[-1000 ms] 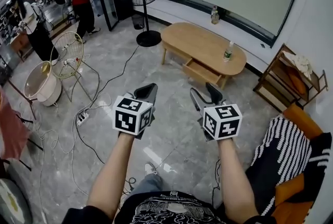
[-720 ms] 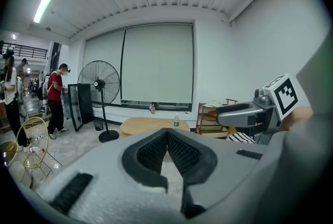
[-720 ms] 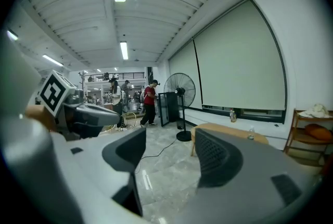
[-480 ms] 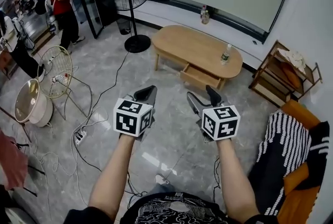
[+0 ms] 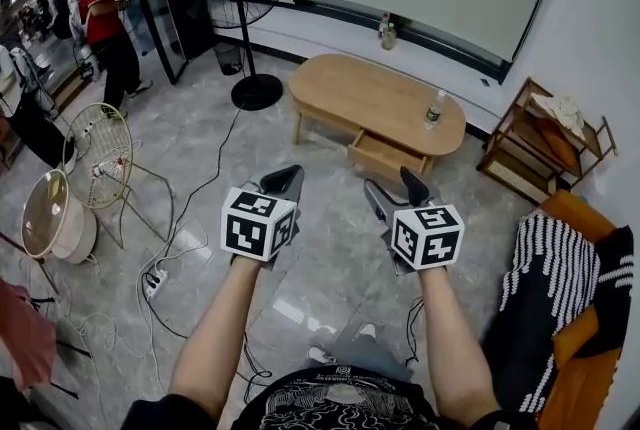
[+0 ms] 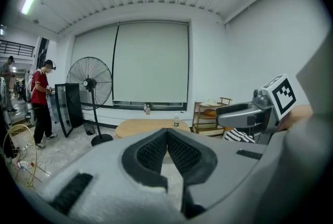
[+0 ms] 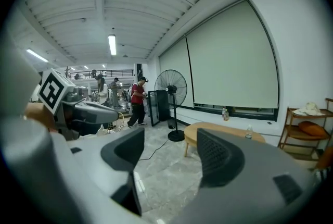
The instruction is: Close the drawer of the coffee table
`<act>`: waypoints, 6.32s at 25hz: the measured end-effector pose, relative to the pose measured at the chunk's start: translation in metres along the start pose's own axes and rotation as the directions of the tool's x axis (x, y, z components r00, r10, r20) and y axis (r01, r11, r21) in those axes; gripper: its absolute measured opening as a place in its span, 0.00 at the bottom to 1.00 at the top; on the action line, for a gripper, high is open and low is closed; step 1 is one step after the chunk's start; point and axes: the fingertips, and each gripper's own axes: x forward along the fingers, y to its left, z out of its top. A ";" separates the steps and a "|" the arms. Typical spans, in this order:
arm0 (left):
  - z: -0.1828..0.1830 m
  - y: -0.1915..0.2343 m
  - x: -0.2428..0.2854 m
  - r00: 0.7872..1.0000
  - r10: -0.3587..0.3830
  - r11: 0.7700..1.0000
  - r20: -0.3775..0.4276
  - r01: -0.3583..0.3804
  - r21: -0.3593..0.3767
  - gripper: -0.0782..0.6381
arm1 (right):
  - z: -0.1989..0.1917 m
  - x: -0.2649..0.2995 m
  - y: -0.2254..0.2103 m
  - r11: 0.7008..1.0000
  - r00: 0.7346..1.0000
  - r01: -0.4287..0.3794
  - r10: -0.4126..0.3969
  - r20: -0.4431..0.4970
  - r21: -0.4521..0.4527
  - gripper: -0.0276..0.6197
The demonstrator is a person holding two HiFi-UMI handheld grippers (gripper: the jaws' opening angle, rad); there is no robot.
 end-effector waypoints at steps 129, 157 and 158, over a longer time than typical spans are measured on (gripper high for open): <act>-0.338 0.091 0.608 0.847 -0.468 0.849 -0.253 0.510 0.139 0.11 | -0.503 0.421 -0.374 0.509 0.845 0.061 -0.485 0.227 0.859 0.66; -0.333 0.117 0.630 0.857 -0.462 0.854 -0.228 0.499 0.147 0.11 | -0.486 0.439 -0.390 0.510 0.815 -0.048 -0.477 0.329 0.859 0.65; -0.332 0.117 0.630 0.857 -0.462 0.854 -0.227 0.500 0.147 0.11 | -0.485 0.439 -0.389 0.508 0.817 -0.045 -0.477 0.324 0.860 0.65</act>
